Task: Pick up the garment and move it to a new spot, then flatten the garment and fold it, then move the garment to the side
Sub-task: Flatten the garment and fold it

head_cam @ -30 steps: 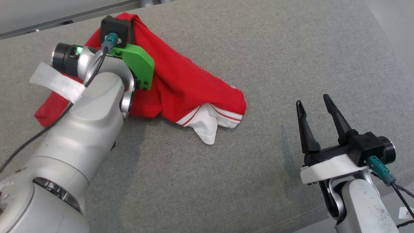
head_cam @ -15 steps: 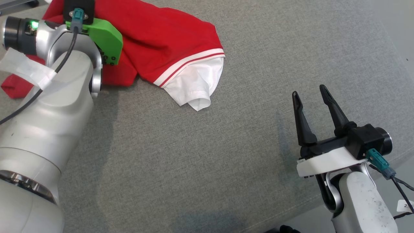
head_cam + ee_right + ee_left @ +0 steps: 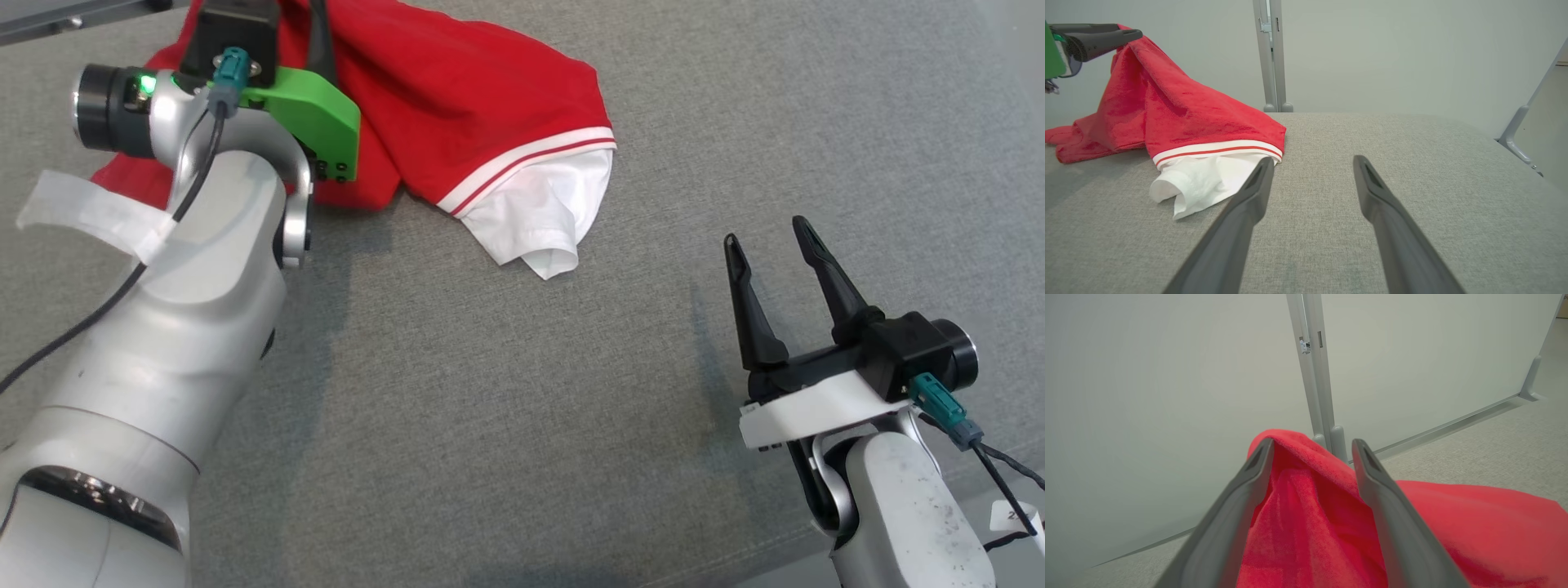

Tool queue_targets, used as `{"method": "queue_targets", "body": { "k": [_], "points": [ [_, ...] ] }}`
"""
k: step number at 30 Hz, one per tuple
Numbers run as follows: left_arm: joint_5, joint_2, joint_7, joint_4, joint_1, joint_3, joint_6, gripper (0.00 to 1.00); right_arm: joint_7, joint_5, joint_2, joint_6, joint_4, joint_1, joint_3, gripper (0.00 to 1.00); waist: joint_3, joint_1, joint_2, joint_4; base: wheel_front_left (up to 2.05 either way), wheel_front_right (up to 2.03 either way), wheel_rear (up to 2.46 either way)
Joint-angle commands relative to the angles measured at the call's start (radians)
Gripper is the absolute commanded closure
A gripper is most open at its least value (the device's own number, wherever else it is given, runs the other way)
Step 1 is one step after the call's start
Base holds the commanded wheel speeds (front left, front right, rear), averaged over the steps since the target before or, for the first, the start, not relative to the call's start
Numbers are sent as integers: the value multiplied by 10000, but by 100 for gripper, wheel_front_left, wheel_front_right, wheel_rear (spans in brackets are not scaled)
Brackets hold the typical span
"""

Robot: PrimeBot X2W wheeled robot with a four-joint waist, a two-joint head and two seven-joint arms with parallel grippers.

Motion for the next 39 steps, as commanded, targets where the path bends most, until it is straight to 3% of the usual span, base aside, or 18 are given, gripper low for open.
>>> {"method": "queue_targets", "body": {
  "k": [1,13,23,31,39],
  "points": [
    [178,-68,-28,-352,403,229,-36,0,-36,-86,-28,3,59,56,-21,0,-458,0,100,545,0,0,0],
    [615,-651,-29,-2539,3586,1133,-323,0,-36,-478,-31,3,654,304,-83,0,-1301,0,100,2054,0,0,0],
    [1386,-969,-29,-4701,6521,1979,-265,0,-12,-842,-33,3,2769,-273,-192,0,-1617,0,100,3396,0,0,0],
    [1761,-954,-27,-5486,7702,2725,-355,0,-23,-1048,-36,3,3926,-705,-660,0,-1724,0,100,4016,0,0,0],
    [2104,-1095,-29,-5771,8158,3146,-582,0,94,-1955,-28,3,5243,-1382,-1545,0,-1629,0,100,4390,0,0,0]
  ]
}}
